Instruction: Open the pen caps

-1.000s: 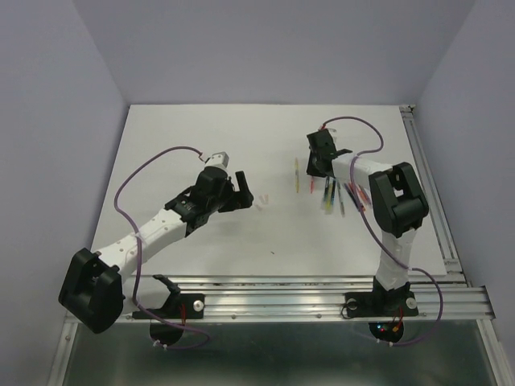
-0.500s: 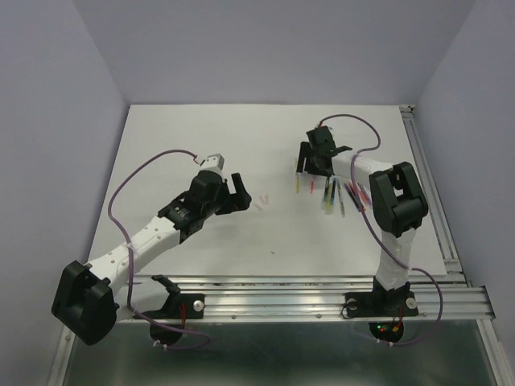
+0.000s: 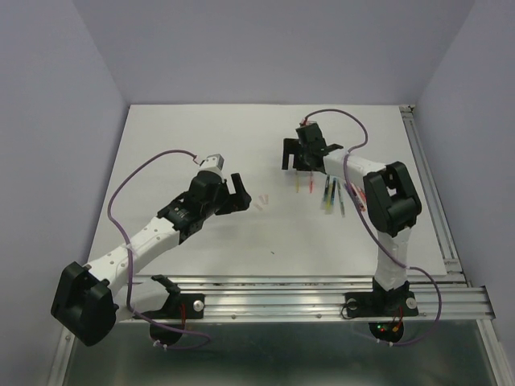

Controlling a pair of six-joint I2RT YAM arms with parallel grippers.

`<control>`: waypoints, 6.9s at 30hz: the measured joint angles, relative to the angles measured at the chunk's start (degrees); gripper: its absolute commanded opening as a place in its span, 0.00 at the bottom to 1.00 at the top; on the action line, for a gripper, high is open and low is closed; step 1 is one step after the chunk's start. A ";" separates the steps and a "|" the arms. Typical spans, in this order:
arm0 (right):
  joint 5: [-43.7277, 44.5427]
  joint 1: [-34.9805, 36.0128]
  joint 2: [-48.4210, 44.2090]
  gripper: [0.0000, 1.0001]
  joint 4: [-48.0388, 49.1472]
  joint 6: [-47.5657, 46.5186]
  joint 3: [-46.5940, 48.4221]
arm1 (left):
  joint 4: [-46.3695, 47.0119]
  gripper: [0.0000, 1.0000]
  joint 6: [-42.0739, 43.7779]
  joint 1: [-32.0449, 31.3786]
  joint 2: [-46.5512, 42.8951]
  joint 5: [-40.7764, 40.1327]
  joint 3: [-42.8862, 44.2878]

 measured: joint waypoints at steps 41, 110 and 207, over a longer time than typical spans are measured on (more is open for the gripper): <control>-15.34 6.80 -24.50 0.01 25.64 -2.62 -29.66 | 7.26 0.99 -5.35 0.00 0.09 3.65 1.05; -29.24 27.54 -44.61 0.01 24.28 16.37 -48.59 | 19.02 0.05 -11.02 6.10 7.93 -2.19 6.84; 8.31 -8.83 -3.78 0.61 -7.21 4.00 -2.29 | -1.16 0.99 -2.29 -3.67 13.66 -7.58 7.45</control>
